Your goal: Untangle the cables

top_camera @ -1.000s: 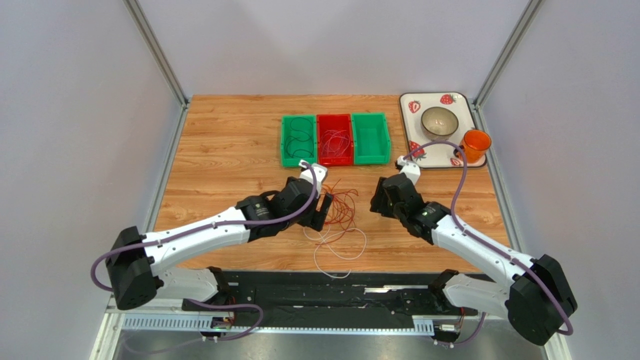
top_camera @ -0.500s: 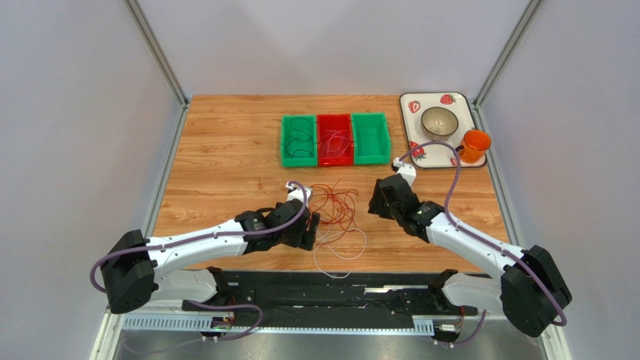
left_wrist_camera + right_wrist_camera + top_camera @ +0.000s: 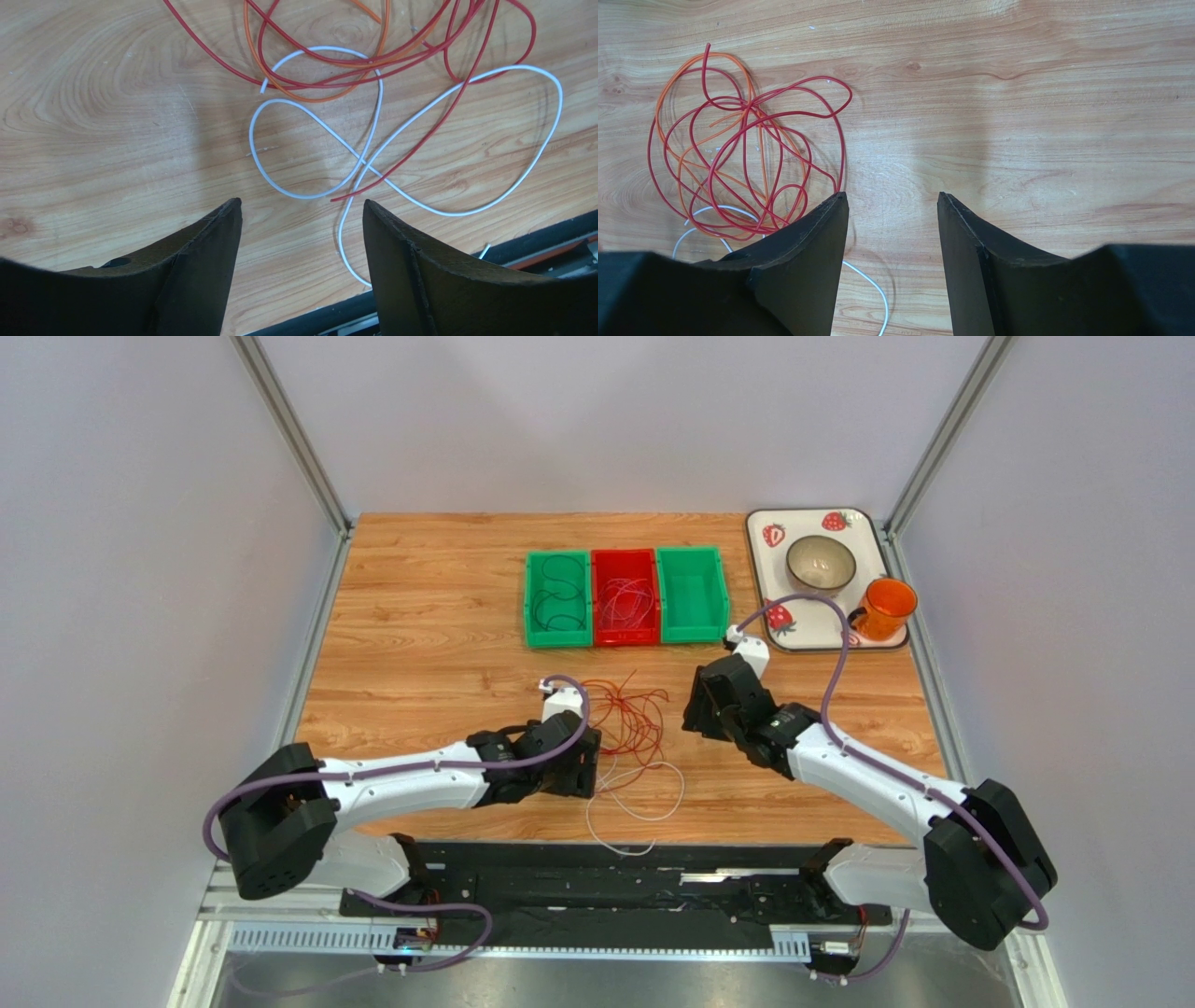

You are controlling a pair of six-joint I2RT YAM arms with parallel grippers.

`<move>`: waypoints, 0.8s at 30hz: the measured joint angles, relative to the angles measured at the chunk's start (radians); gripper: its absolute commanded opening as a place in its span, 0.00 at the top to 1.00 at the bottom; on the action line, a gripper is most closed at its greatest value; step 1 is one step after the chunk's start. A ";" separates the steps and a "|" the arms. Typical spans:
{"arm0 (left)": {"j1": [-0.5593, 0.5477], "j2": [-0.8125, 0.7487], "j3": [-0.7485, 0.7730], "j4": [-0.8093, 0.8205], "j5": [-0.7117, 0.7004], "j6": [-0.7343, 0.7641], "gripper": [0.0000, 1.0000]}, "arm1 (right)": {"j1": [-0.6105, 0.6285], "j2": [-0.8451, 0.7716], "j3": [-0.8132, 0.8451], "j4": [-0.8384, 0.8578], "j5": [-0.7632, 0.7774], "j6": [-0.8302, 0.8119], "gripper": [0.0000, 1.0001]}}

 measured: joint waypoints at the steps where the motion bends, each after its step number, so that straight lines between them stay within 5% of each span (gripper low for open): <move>1: 0.000 0.000 -0.002 0.007 -0.011 -0.005 0.31 | 0.000 0.000 0.000 0.000 0.000 0.000 0.46; 10: 0.000 0.079 0.020 0.007 -0.052 -0.023 0.41 | 0.000 0.002 0.000 0.000 -0.004 -0.003 0.47; 13: 0.000 0.124 0.036 -0.002 -0.061 -0.038 0.57 | 0.000 0.002 0.000 0.000 -0.006 -0.004 0.47; 16: 0.000 0.143 0.037 -0.002 -0.064 -0.046 0.86 | 0.000 0.002 0.000 0.000 -0.008 -0.004 0.47; 24: 0.000 0.146 0.065 -0.015 -0.087 -0.039 1.00 | 0.000 0.002 0.000 0.000 -0.010 -0.004 0.47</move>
